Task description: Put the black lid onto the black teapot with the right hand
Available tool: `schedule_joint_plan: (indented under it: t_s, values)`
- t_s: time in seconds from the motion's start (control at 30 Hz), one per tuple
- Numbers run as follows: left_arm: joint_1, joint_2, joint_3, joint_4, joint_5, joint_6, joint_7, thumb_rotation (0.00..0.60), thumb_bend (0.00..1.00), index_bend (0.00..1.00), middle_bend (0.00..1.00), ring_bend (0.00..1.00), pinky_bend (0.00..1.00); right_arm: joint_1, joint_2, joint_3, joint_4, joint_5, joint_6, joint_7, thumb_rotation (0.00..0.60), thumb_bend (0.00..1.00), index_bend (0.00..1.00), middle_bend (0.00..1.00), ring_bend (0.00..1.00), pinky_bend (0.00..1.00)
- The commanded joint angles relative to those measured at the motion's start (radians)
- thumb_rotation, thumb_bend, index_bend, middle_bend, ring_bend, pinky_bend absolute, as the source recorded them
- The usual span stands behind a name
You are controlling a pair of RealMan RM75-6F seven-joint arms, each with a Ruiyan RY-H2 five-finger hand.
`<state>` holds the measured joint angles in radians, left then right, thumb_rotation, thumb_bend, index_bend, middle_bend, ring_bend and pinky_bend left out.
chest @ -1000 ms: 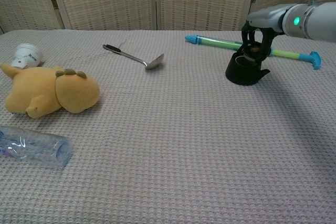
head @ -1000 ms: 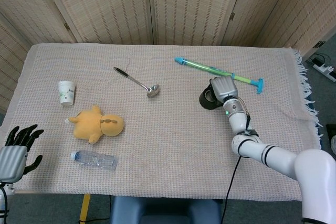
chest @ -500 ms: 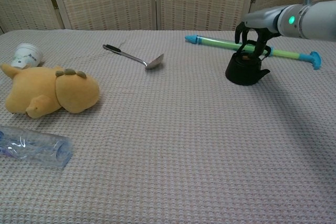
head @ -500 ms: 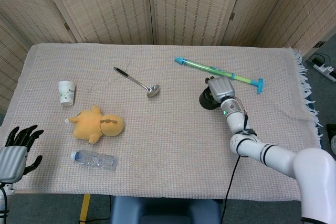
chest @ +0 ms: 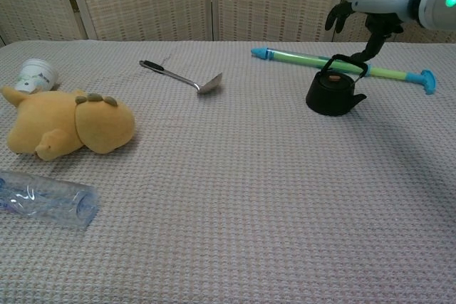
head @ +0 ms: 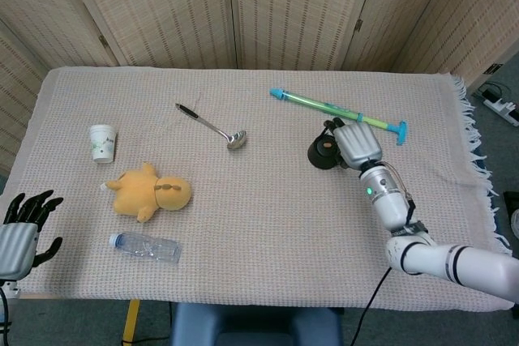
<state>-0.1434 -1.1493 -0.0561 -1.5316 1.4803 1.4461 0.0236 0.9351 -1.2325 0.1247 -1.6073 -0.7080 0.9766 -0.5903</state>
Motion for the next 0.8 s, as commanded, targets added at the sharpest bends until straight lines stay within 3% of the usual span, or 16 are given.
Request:
schedule_joint_plan:
  t_s: [0.03, 0.13, 0.33, 0.43, 0.6, 0.8]
  values:
    - [-0.006, -0.003, -0.003, -0.002, -0.001, -0.007, 0.005, 0.600, 0.28, 0.16, 0.07, 0.10, 0.00, -0.173, 0.132, -0.065, -0.189, -0.183, 0.229, 0.065, 0.600, 0.36, 0.17, 0.22, 0.17, 0.15]
    - [-0.015, -0.008, -0.010, -0.009, -0.002, -0.011, 0.016, 0.600, 0.28, 0.16, 0.07, 0.10, 0.00, -0.276, 0.162, -0.112, -0.239, -0.304, 0.350, 0.117, 0.600, 0.36, 0.16, 0.21, 0.09, 0.02]
    - [-0.023, -0.022, -0.022, -0.025, -0.008, -0.007, 0.044, 0.600, 0.28, 0.16, 0.08, 0.10, 0.00, -0.482, 0.169, -0.213, -0.213, -0.537, 0.565, 0.234, 0.600, 0.36, 0.15, 0.20, 0.07, 0.01]
    - [-0.027, -0.029, -0.026, -0.033, -0.012, -0.006, 0.055, 0.600, 0.28, 0.16, 0.07, 0.10, 0.00, -0.575, 0.154, -0.240, -0.183, -0.588, 0.651, 0.280, 0.600, 0.36, 0.13, 0.17, 0.07, 0.01]
    - [-0.028, -0.036, -0.030, -0.042, -0.015, -0.001, 0.061, 0.600, 0.28, 0.16, 0.07, 0.10, 0.00, -0.694, 0.144, -0.279, -0.140, -0.666, 0.732, 0.357, 0.600, 0.36, 0.12, 0.14, 0.07, 0.01]
    - [-0.031, -0.046, -0.032, -0.043, -0.016, 0.000, 0.064, 0.600, 0.28, 0.16, 0.07, 0.10, 0.00, -0.766, 0.145, -0.296, -0.055, -0.739, 0.742, 0.463, 0.600, 0.36, 0.10, 0.13, 0.07, 0.00]
